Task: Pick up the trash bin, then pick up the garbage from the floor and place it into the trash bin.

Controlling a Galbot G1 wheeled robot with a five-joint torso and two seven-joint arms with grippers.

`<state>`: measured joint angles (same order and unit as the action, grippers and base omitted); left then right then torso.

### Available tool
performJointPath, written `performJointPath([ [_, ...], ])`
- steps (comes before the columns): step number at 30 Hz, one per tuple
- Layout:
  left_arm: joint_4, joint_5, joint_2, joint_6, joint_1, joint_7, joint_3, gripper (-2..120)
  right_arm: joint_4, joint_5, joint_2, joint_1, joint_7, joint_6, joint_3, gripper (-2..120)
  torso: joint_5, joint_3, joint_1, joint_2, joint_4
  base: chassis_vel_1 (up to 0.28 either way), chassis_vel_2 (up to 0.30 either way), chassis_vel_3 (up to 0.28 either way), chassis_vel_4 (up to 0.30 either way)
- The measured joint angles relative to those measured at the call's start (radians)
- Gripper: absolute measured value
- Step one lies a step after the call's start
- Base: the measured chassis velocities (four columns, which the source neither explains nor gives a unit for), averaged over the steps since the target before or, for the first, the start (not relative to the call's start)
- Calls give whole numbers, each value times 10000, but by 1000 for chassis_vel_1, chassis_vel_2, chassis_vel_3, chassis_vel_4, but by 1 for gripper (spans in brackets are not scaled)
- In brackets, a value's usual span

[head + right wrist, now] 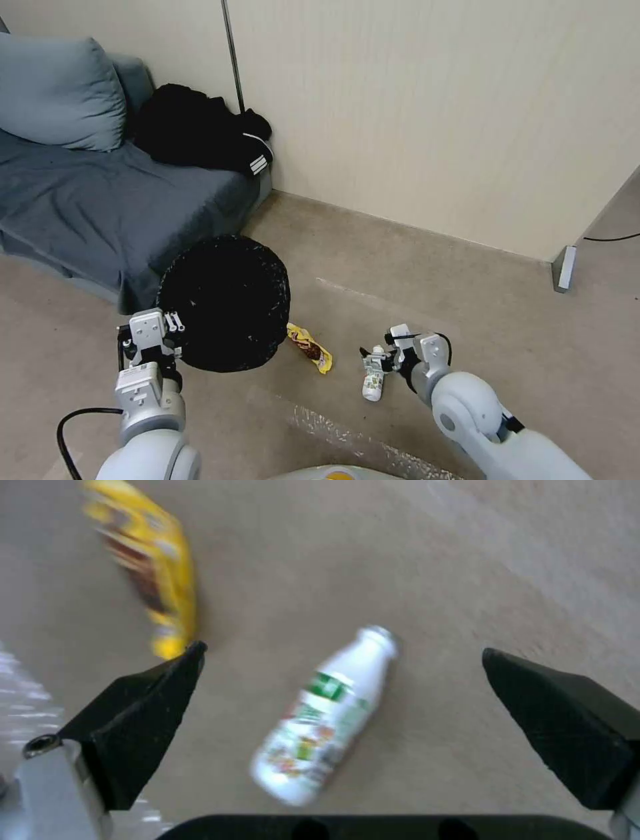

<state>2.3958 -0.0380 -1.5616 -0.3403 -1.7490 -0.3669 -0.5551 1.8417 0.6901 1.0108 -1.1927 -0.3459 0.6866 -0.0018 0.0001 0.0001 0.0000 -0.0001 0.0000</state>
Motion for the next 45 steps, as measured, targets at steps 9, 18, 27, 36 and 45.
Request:
performJointPath([
  [9, 134, -11, -18, 2, -114, -2, -38, 3, -1525, -1, 349, 538, -189, 211, -201, 100, -2, 0, 0, 0, -2, 0, 0, 0, 0],
  [18, 180, -146, -29, 20, -216, -21, 80, 3, -2390, -7, 1202, 414, 378, -183, 40, 100, -3, 0, 0, 0, -1, 0, 0, 0, 0],
  [27, 267, -376, -82, 83, -372, -41, 320, 3, -3299, -37, 2190, 456, 513, -292, 31, 100, -3, -1, 0, 0, 0, 0, 0, 0, 0],
  [36, 385, -356, -80, 105, -440, -58, 270, 3, -4075, -617, 2508, 610, 782, -616, 26, 96, -2, -1, 0, 0, 0, 0, 0, 0, 0],
  [45, 380, -346, -100, 105, -429, -70, 300, 3, -4353, -882, 2592, 693, 892, -890, 142, 67, -1, -1, 0, 0, 0, 0, 0, 0, 0],
])
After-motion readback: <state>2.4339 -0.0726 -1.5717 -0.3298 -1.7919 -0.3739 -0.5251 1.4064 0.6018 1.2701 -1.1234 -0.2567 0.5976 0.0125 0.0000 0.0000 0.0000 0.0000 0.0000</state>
